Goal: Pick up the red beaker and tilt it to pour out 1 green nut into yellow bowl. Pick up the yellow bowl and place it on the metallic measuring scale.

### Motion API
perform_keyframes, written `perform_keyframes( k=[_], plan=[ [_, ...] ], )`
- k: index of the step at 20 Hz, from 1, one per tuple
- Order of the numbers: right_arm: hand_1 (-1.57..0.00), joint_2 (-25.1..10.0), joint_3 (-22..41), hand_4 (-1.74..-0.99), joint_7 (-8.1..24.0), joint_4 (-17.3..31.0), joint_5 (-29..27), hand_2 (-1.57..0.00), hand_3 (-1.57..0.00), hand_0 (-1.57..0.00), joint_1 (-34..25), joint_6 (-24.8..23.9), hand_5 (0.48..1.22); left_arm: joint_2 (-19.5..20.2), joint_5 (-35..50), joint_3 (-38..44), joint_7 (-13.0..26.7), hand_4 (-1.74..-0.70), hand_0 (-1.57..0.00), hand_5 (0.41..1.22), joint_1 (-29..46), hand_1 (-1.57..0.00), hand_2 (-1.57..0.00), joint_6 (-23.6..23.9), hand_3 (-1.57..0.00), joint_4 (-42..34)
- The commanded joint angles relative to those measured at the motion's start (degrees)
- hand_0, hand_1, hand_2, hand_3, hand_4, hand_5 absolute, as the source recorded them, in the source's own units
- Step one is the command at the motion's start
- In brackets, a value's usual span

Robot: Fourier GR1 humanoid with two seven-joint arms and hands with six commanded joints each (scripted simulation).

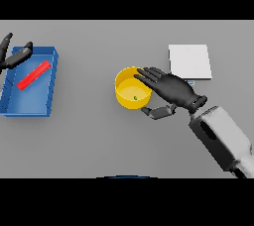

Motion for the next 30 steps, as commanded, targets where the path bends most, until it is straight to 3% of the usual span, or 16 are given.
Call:
perform_keyframes(
  k=[1, 7, 14, 17, 18, 22, 23, 24, 25, 26, 27, 29, 30],
  plan=[
    [0.00, -0.06, 1.19, -1.161, -1.04, 1.31, 0.94, 0.00, 0.00, 0.00, -1.17, 0.55, 0.643, 0.13, -0.20, -0.12, 0.07, -0.80, 0.00, 0.691, 0.15, 0.00, 0.00, -0.11, 0.00, 0.12],
    [0.00, 0.45, 5.77, -1.155, -5.46, 9.30, 3.32, 0.00, 0.00, 0.00, -8.10, 4.96, 0.646, 0.44, 0.36, 0.42, 0.22, -0.81, 0.00, 0.695, 0.52, 0.00, 0.00, -0.11, 0.00, -0.84],
    [0.00, 3.41, 10.58, -1.174, -4.62, 17.17, 6.21, 0.00, 0.00, 0.00, -14.94, 10.18, 0.674, 0.92, -0.20, 0.34, -0.69, -0.80, 0.00, 0.703, -0.13, 0.00, 0.00, -0.63, 0.00, 0.20],
    [0.00, 3.92, 11.67, -1.184, -6.26, 20.38, 6.78, 0.00, 0.00, 0.00, -15.80, 10.13, 0.676, 0.48, -0.07, 0.32, -1.56, -0.80, 0.00, 0.703, -0.20, 0.00, 0.00, -0.98, 0.00, 1.42],
    [0.00, 4.61, 11.83, -1.186, -5.43, 21.61, 7.15, 0.00, -0.01, 0.00, -16.20, 9.88, 0.684, 0.77, -0.29, 0.23, -1.51, -0.80, 0.00, 0.704, 0.22, 0.00, 0.00, -0.69, 0.00, 0.45],
    [-0.01, 4.81, 11.77, -1.234, -4.80, 22.25, 6.96, -0.04, -0.08, 0.00, -16.46, 10.77, 0.770, 0.86, -0.74, 0.08, -1.41, -0.79, 0.00, 0.714, -0.54, 0.00, 0.00, -0.75, 0.00, 1.30],
    [-0.06, 5.06, 12.02, -1.261, -4.52, 22.27, 7.23, -0.09, -0.13, -0.05, -16.33, 10.50, 0.809, 0.88, -0.80, 0.22, -0.99, -0.79, 0.00, 0.712, -0.96, 0.00, 0.00, -0.68, 0.00, 1.81],
    [-0.18, 5.29, 12.02, -1.309, -4.60, 21.89, 7.08, -0.19, -0.21, -0.19, -16.27, 10.64, 0.891, 0.96, -1.00, 0.12, -1.45, -0.79, 0.00, 0.711, -0.47, 0.00, 0.00, -0.65, 0.00, 1.98],
    [-0.41, 5.33, 12.15, -1.363, -5.50, 22.43, 7.30, -0.35, -0.32, -0.45, -16.31, 9.83, 0.957, 0.83, -0.80, 0.20, -0.97, -0.79, 0.00, 0.710, -0.35, 0.00, 0.00, -0.47, 0.00, 1.50],
    [-0.64, 4.72, 11.85, -1.435, -6.68, 22.80, 7.07, -0.59, -0.57, -0.68, -16.54, 9.56, 1.010, 1.00, -0.62, 0.30, -1.81, -0.79, 0.00, 0.710, -0.33, 0.00, 0.00, -0.81, 0.00, 1.53],
    [-0.83, 4.82, 11.70, -1.492, -6.74, 22.43, 6.70, -0.79, -0.68, -0.86, -16.69, 9.84, 1.052, 1.39, -0.41, 0.52, -1.82, -0.79, 0.00, 0.710, -0.50, 0.00, 0.00, -1.31, 0.00, 1.82],
    [-1.09, 4.76, 12.23, -1.578, -7.14, 22.38, 6.71, -1.07, -0.88, -1.11, -16.92, 10.33, 1.113, 1.22, -0.49, 0.39, -1.94, -0.79, 0.00, 0.707, -0.24, 0.00, 0.00, -1.25, 0.00, 1.92],
    [-1.19, 4.65, 12.23, -1.611, -7.61, 22.76, 6.40, -1.13, -0.97, -1.21, -17.22, 10.57, 1.135, 1.14, -0.57, 0.16, -1.81, -0.79, 0.00, 0.709, -0.20, 0.00, 0.00, -1.26, 0.00, 1.46]
  ],
)
